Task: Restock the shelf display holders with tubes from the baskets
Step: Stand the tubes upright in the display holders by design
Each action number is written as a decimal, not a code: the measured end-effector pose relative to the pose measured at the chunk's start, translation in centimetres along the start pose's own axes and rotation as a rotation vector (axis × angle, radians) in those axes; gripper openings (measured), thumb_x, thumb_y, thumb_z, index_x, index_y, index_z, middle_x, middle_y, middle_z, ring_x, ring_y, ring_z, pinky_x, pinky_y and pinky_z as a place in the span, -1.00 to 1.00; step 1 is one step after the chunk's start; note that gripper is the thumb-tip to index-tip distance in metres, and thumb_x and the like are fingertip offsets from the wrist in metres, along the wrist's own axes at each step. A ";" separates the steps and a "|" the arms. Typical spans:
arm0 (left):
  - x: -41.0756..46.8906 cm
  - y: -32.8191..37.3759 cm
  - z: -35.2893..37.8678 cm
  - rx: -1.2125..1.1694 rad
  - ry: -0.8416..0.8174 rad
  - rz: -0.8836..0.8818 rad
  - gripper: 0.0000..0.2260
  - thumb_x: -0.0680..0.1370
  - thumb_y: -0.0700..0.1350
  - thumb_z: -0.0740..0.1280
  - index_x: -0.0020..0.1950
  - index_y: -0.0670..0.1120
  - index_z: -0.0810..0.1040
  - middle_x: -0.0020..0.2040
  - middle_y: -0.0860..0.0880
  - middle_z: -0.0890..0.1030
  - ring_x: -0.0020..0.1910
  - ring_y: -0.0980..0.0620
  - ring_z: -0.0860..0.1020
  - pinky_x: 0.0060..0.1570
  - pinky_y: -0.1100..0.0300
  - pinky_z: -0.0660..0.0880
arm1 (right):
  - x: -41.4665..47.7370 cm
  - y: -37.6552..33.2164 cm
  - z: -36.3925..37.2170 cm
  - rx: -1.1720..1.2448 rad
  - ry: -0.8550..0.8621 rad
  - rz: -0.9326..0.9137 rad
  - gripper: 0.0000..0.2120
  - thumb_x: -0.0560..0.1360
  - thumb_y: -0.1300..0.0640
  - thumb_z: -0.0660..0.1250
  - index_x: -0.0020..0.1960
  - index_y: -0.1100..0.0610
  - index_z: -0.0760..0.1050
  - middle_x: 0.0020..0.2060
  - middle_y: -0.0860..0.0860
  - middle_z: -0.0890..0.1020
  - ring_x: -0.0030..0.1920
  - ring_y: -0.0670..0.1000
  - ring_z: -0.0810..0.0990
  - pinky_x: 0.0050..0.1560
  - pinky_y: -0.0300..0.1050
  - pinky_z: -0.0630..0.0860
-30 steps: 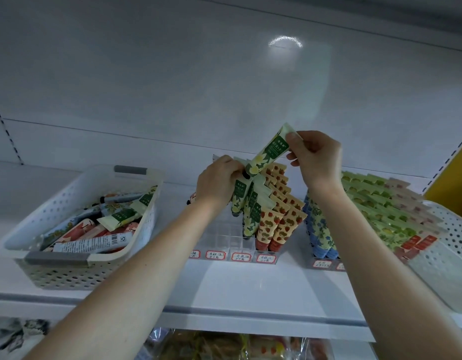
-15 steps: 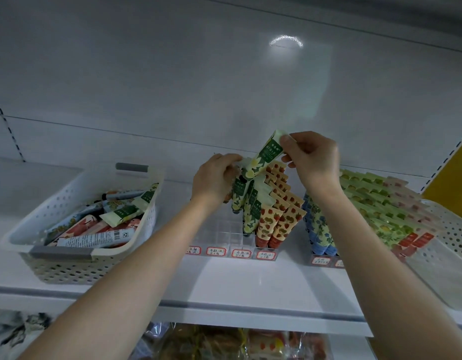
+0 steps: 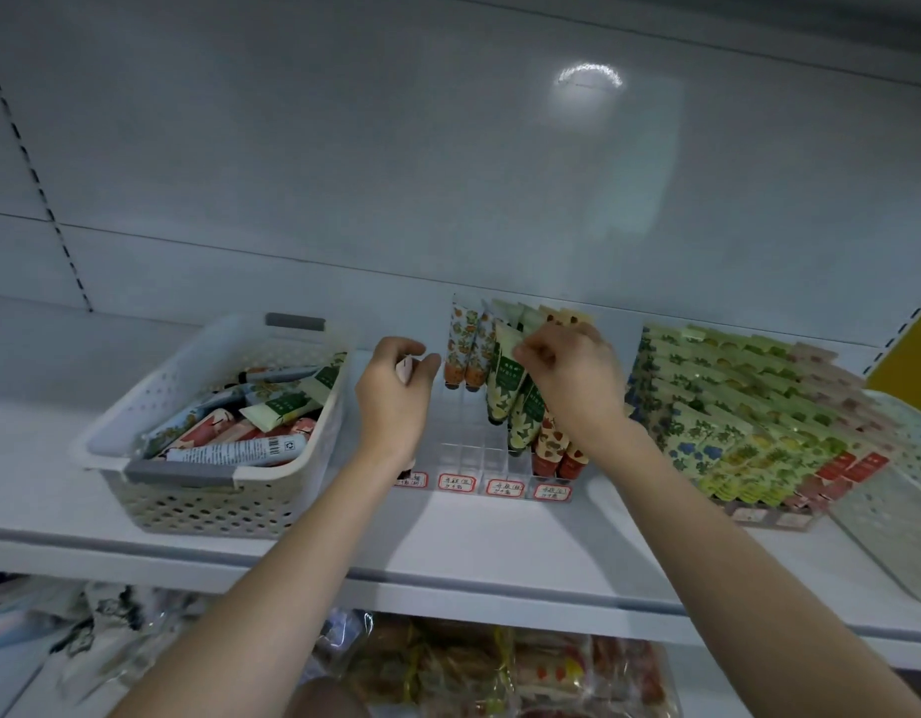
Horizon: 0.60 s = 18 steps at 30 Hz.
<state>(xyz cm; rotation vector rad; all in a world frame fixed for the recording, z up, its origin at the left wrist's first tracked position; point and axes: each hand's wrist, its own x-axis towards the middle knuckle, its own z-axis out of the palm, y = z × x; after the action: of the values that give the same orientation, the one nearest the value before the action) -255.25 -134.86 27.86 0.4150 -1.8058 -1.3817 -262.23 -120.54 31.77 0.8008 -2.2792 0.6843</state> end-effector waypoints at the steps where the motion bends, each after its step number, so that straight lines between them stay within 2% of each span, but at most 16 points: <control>1: -0.2 -0.1 -0.2 0.001 0.004 -0.011 -0.93 0.52 -0.21 0.35 -0.08 -0.11 0.46 -0.21 0.17 0.46 -0.21 -0.06 0.47 -0.18 0.22 0.34 | -0.1 -0.1 0.2 -0.025 0.035 -0.013 -0.83 0.41 0.14 0.38 -0.28 0.22 0.61 -0.43 0.12 0.60 -0.27 0.18 0.55 -0.33 -0.14 0.37; 3: -0.4 -0.3 -0.5 0.008 0.010 -0.019 -0.94 0.52 -0.21 0.34 -0.08 -0.12 0.47 -0.21 0.18 0.46 -0.22 -0.06 0.47 -0.20 0.24 0.33 | -0.3 -0.1 0.5 -0.064 0.085 -0.006 -0.84 0.35 0.15 0.37 -0.36 0.20 0.60 -0.48 0.09 0.58 -0.32 0.16 0.54 -0.32 -0.18 0.31; 7: -0.6 -0.7 -0.8 0.000 0.008 -0.018 -0.95 0.52 -0.22 0.34 -0.07 -0.13 0.48 -0.21 0.16 0.48 -0.22 -0.06 0.48 -0.20 0.22 0.35 | -0.2 -0.5 0.4 -0.138 0.077 0.004 -0.86 0.31 0.14 0.39 -0.37 0.18 0.61 -0.43 0.10 0.58 -0.29 0.18 0.55 -0.30 -0.14 0.33; 9: -0.6 -0.8 -0.9 0.003 0.006 -0.015 -0.95 0.53 -0.20 0.33 -0.06 -0.13 0.47 -0.21 0.14 0.48 -0.23 -0.06 0.49 -0.24 0.20 0.37 | 0.1 -0.7 -0.1 -0.187 0.001 0.016 -0.88 0.39 0.15 0.39 -0.26 0.19 0.63 -0.31 0.13 0.61 -0.15 0.22 0.54 -0.21 -0.09 0.30; 12: -0.5 -0.8 -1.0 0.006 0.002 -0.019 -0.93 0.53 -0.19 0.33 -0.06 -0.14 0.45 -0.24 0.09 0.47 -0.25 -0.06 0.48 -0.32 0.26 0.38 | 1.0 -0.9 -0.7 -0.288 -0.212 0.075 -0.78 0.54 0.04 0.26 -0.01 0.14 0.62 -0.02 0.10 0.59 0.14 0.16 0.43 0.00 -0.07 0.30; 14: -0.5 -0.9 -1.0 0.009 -0.007 -0.014 -0.93 0.53 -0.19 0.33 -0.07 -0.14 0.44 -0.26 0.05 0.47 -0.24 -0.09 0.49 -0.30 0.21 0.38 | 1.5 -1.1 -0.8 -0.300 -0.270 0.096 -0.76 0.56 0.02 0.23 0.02 0.14 0.60 0.04 0.10 0.58 0.18 0.15 0.41 0.07 -0.07 0.32; 18: -0.6 -0.9 -0.9 -0.001 -0.020 -0.028 -0.93 0.53 -0.19 0.33 -0.08 -0.16 0.45 -0.26 0.03 0.48 -0.23 -0.10 0.50 -0.29 0.19 0.38 | 1.7 -1.1 -0.6 -0.310 -0.281 0.100 -0.76 0.56 0.03 0.22 -0.01 0.15 0.59 0.05 0.09 0.57 0.18 0.16 0.41 0.10 -0.06 0.32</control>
<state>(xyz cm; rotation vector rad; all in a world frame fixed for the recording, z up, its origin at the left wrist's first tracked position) -254.36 -135.36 26.85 0.4286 -1.8218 -1.4109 -262.29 -121.57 33.63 0.6706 -2.6081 0.2585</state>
